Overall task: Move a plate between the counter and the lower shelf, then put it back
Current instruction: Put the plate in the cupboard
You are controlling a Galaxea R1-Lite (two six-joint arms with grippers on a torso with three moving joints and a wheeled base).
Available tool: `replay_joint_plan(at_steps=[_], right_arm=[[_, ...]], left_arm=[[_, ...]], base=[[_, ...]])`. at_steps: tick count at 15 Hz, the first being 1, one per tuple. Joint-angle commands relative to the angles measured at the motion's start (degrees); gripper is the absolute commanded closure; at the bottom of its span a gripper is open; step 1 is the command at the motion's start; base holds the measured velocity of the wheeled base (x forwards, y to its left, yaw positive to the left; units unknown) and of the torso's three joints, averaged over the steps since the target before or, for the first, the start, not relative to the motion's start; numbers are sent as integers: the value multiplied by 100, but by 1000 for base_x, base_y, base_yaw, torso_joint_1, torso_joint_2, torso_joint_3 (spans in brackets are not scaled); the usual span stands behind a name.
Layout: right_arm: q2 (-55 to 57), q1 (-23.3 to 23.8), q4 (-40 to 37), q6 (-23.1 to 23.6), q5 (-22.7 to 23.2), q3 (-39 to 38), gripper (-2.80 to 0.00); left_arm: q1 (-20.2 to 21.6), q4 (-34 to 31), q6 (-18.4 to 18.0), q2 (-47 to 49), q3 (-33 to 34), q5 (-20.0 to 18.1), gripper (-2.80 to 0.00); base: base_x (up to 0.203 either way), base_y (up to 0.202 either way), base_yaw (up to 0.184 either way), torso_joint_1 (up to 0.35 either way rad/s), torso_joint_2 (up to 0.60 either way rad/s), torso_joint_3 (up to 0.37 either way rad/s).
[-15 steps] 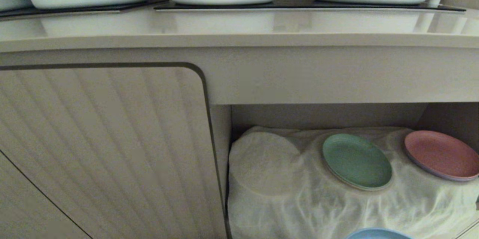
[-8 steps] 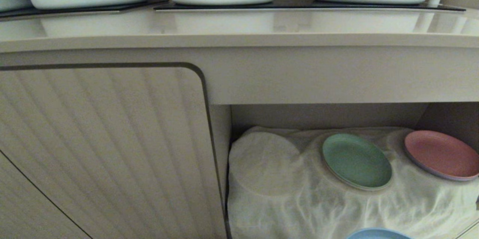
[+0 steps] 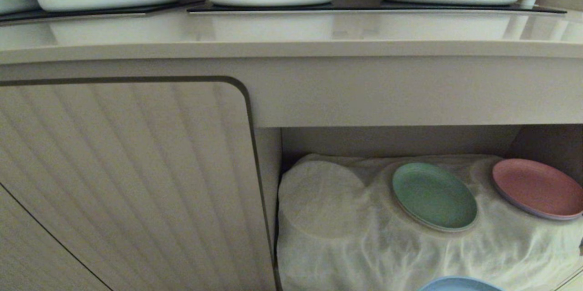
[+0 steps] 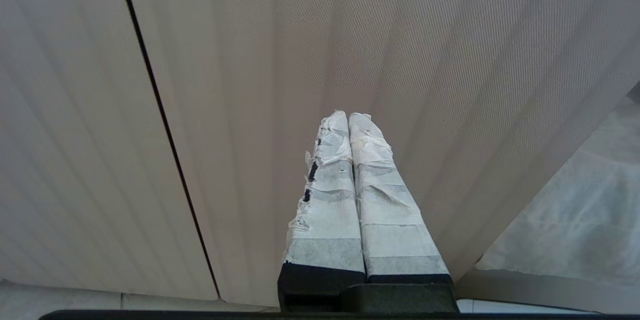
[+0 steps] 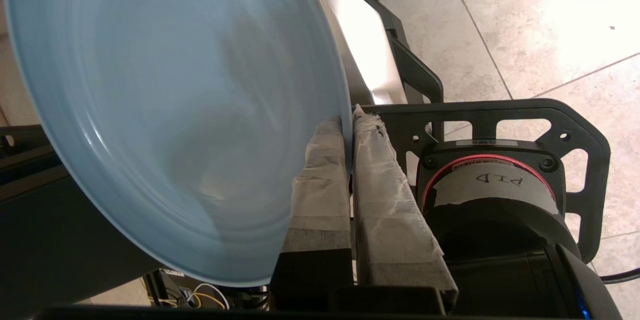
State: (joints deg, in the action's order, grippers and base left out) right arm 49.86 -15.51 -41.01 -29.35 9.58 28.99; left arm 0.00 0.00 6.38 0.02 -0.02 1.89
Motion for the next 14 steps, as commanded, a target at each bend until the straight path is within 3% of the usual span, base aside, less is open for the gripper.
replay_joint_plan(at_steps=[1,14], right_arm=[[-11,-5,13,-9,34,-7,0],[1044,4,1170,-35,307,-11,0]], left_arm=[[0,0,3,-2,-6,4,0],[0,0,3,-2,-3,4,0]], base=[[0,0,0,0,0,0],[0,0,0,0,0,0]])
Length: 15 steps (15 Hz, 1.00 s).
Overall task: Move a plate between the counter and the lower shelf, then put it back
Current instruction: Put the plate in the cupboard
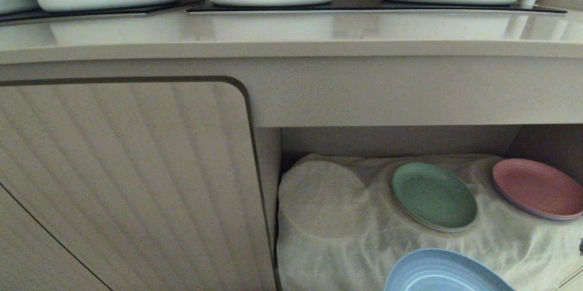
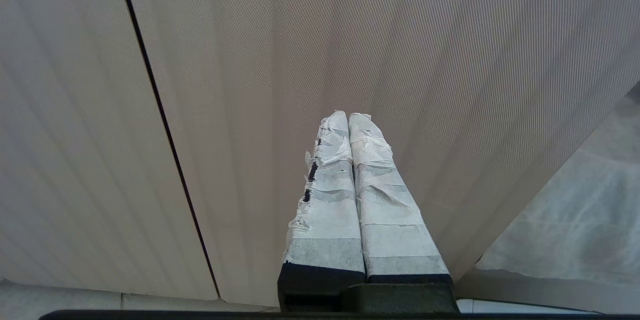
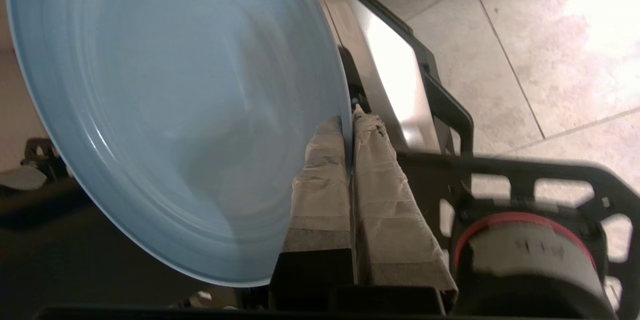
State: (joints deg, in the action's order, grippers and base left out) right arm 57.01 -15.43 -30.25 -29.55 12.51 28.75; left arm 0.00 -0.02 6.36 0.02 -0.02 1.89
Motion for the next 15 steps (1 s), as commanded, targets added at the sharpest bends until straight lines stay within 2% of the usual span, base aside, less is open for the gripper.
replay_joint_plan(at_steps=[1,9,15], right_arm=[[491,-4,229,-16,45,20,0],[2018,-96,1489,-16,229,296,0],[3003,-435,2333,-165,243,613,0]], left_arm=[[0,2,5,-2,2,4,0],[0,2,5,-2,-6,4,0],[0,2,5,-2,-4,4,0]], base=[[0,0,0,0,0,0],[0,0,0,0,0,0],[0,0,0,0,0,0]])
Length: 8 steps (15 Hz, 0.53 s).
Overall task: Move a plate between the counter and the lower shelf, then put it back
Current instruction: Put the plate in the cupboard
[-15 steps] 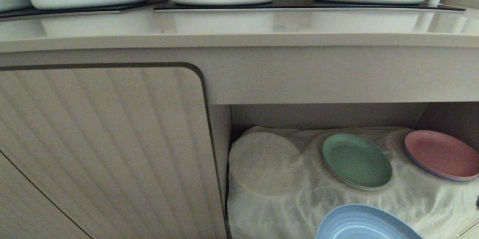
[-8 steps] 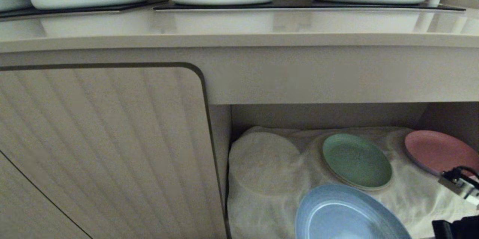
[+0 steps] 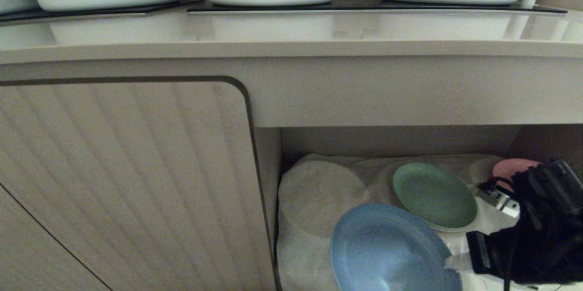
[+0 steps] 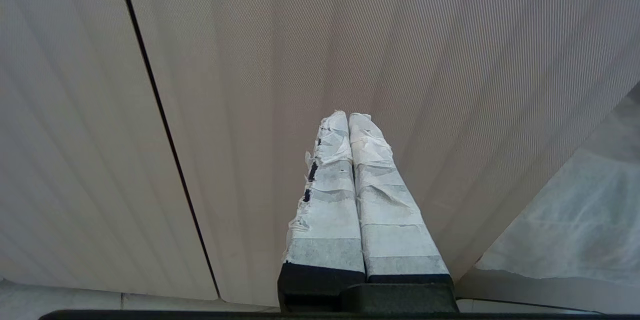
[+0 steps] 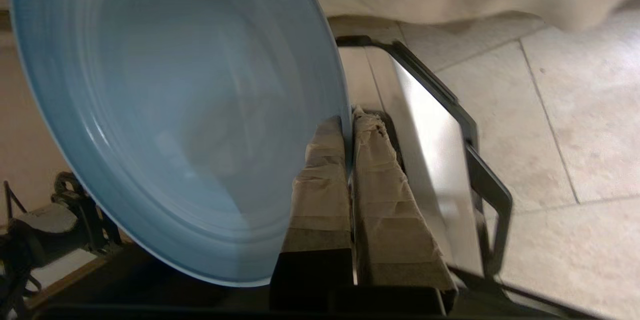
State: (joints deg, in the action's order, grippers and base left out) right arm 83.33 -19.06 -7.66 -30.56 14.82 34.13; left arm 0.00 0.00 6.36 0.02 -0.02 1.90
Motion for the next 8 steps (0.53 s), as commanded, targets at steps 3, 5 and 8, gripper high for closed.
replay_joint_plan(at_steps=[3,5,8], right_arm=[[832,-281,458,-272,4,176,0],[1121,-351,682,-390,3,314,0],[1532,-370,772,-471,2,776,0]], left_arm=[[0,0,5,-2,-6,3,0],[0,0,5,-2,2,3,0],[0,0,5,-2,1,3,0]], base=[[0,0,0,0,0,0],[0,0,0,0,0,0],[0,0,0,0,0,0]])
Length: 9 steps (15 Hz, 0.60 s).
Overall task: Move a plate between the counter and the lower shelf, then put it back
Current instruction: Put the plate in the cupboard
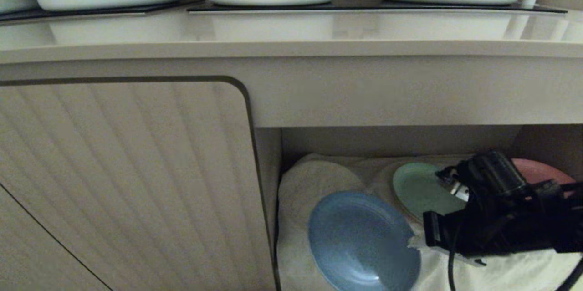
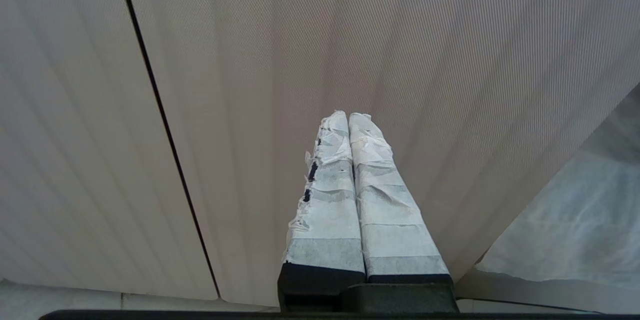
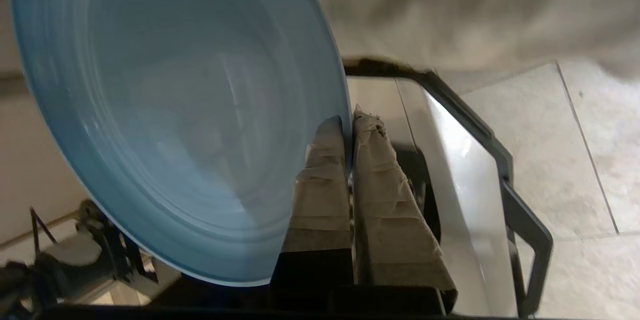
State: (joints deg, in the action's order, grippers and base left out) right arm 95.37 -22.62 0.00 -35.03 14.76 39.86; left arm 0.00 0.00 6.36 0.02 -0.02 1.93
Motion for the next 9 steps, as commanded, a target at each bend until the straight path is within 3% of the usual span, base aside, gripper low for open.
replay_joint_plan(at_steps=[1,9], right_arm=[[466,-15,4,-22,3,381,0],[1499,-2,0,-396,-262,1557,0]], left_arm=[[0,0,5,-2,-2,1,0],[0,0,5,-2,2,1,0]], base=[[0,0,0,0,0,0],[0,0,0,0,0,0]])
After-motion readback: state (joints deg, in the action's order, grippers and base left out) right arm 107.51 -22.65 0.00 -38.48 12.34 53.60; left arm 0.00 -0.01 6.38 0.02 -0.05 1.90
